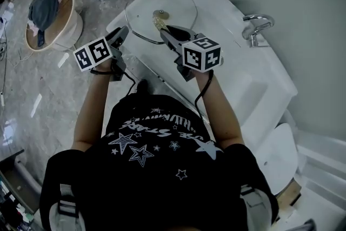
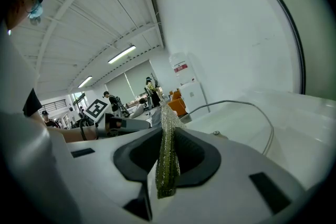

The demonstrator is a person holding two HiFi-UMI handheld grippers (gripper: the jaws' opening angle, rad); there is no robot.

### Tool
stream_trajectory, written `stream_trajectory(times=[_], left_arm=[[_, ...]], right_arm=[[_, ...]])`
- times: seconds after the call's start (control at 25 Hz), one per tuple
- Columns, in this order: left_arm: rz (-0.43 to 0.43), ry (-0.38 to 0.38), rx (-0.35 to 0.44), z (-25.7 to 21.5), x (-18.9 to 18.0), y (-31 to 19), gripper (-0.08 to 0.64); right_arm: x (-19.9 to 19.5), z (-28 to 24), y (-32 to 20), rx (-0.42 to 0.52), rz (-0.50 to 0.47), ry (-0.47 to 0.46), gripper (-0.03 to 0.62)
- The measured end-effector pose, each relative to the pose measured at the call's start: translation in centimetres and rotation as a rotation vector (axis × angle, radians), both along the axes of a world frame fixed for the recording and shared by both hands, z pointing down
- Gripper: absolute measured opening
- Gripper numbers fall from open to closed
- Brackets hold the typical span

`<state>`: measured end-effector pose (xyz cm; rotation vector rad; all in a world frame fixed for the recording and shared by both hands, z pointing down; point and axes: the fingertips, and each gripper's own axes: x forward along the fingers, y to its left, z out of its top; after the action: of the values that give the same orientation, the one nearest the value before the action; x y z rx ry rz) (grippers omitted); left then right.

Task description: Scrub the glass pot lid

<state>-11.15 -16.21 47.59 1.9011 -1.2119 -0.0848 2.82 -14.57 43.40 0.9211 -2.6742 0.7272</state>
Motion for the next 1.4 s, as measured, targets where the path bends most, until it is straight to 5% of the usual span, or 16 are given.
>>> stream_trajectory(times=[0.44,0.8,1.4], left_arm=[[0.06,-0.236,0.118,-2.0,5.9,7.4,0.126],[0.086,-0.29,0.138,-2.3,10.7,14.4,0.074],[0.108,-0.341,0.112,-0.2,13.7,19.0,0.009]], right_arm=[[5.8,0.2,5.8,-0.01,0.032,-0.004,0.072],[10.4,1.3,11.7,-0.007,0.044,0.026,0.072],[12.9,4.1,15.5,-0.06,0.038,0.005,0.072]])
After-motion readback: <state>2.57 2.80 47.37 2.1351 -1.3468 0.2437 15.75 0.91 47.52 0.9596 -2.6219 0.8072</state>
